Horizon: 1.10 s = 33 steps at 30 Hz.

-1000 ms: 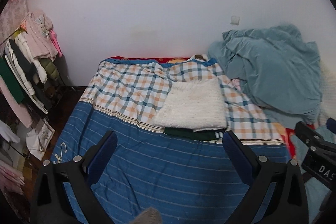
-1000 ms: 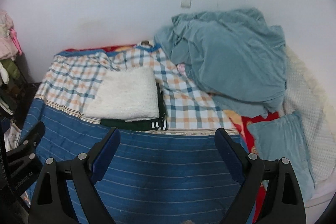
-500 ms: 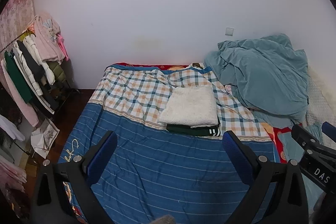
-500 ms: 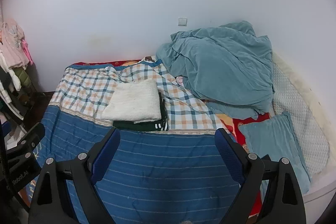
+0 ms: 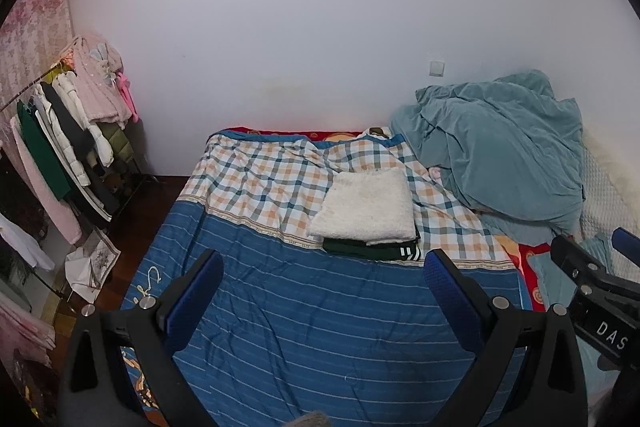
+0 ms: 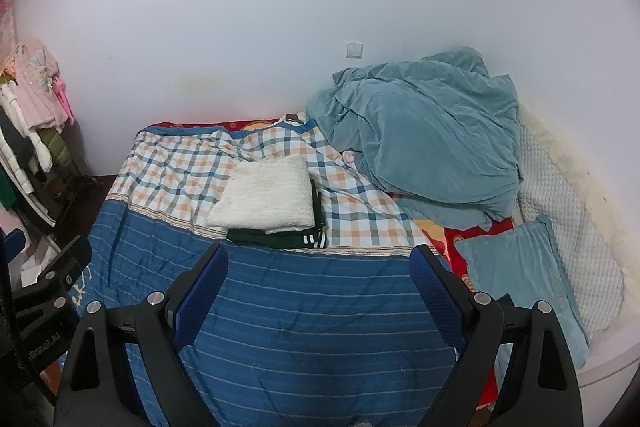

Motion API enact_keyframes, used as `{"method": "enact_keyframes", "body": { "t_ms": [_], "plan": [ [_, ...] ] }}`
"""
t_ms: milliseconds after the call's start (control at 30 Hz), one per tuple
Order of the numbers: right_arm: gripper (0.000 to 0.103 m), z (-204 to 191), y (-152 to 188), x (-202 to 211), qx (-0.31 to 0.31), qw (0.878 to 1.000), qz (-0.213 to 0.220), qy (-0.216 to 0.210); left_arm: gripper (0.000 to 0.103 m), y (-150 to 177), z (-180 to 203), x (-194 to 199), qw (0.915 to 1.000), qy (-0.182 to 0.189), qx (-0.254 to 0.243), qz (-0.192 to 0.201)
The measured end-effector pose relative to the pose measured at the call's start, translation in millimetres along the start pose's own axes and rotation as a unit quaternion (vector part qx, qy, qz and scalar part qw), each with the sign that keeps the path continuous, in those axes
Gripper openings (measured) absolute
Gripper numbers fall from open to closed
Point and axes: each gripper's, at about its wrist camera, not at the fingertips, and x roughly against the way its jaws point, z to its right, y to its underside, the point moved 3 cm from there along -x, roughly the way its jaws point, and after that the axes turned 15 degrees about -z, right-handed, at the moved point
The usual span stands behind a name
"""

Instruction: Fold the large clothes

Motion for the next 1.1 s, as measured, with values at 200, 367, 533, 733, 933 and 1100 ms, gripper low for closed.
{"method": "enact_keyframes", "body": {
  "t_ms": [200, 367, 533, 733, 933, 1100],
  "plan": [
    [0.096, -5, 1, 9, 0.007, 1.000, 0.003, -0.011, 0.103, 0, -5, 9, 0.9999, -0.001, 0.004, 0.014],
    [0.096, -9, -1, 14, 0.010, 1.000, 0.007, -0.014, 0.103, 0, -7, 12, 0.9998, -0.002, 0.009, 0.018],
    [0.097, -9, -1, 17, 0.008, 1.000, 0.011, -0.018, 0.103, 1, -6, 16, 0.9997, -0.003, 0.009, 0.021],
    [0.097, -9, 0, 17, 0.007, 1.000, 0.011, -0.021, 0.103, 1, -5, 16, 0.9998, -0.005, 0.007, 0.020],
    [0.097, -8, -2, 15, 0.005, 1.000, 0.011, -0.022, 0.103, 0, -4, 17, 0.9997, -0.007, 0.006, 0.023],
    [0.097, -8, -2, 14, 0.004, 1.000, 0.011, -0.024, 0.103, 1, -3, 19, 0.9997, -0.003, 0.002, 0.025]
  ]
}}
